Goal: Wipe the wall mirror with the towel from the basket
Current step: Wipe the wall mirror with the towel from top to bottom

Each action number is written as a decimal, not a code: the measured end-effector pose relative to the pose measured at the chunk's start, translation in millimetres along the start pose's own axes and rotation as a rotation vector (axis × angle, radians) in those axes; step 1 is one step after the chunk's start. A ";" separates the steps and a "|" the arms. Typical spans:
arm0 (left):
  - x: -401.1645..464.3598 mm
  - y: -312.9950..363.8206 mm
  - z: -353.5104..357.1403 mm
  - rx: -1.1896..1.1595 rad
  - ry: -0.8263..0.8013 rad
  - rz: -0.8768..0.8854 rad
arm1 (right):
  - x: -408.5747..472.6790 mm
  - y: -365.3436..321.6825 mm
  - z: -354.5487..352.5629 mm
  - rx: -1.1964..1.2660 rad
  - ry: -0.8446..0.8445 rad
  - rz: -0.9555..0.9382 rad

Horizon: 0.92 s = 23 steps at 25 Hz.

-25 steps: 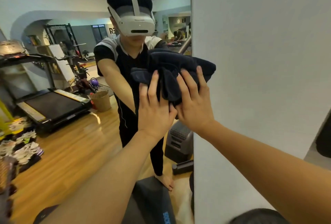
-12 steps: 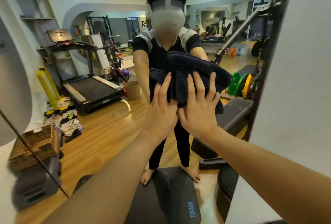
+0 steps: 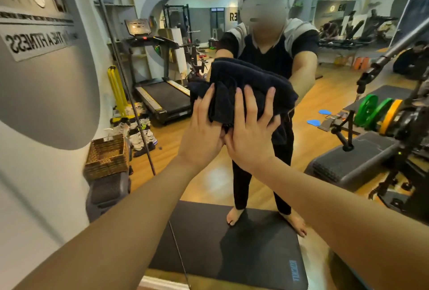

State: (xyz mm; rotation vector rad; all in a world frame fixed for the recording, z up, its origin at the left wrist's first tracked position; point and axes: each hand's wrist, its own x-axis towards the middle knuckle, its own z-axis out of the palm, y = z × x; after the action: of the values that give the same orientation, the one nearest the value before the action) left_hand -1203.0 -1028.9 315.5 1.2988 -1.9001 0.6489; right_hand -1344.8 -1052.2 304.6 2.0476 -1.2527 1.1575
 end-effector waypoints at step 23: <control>-160.3 -95.0 58.4 0.153 -0.198 -0.203 | -102.5 -79.7 127.8 0.178 0.026 -0.286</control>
State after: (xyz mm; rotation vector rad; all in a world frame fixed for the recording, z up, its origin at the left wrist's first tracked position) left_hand -1095.8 -1016.5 152.7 1.6822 -1.8692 0.5875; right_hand -1244.8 -1059.5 152.6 2.2433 -0.8341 1.1882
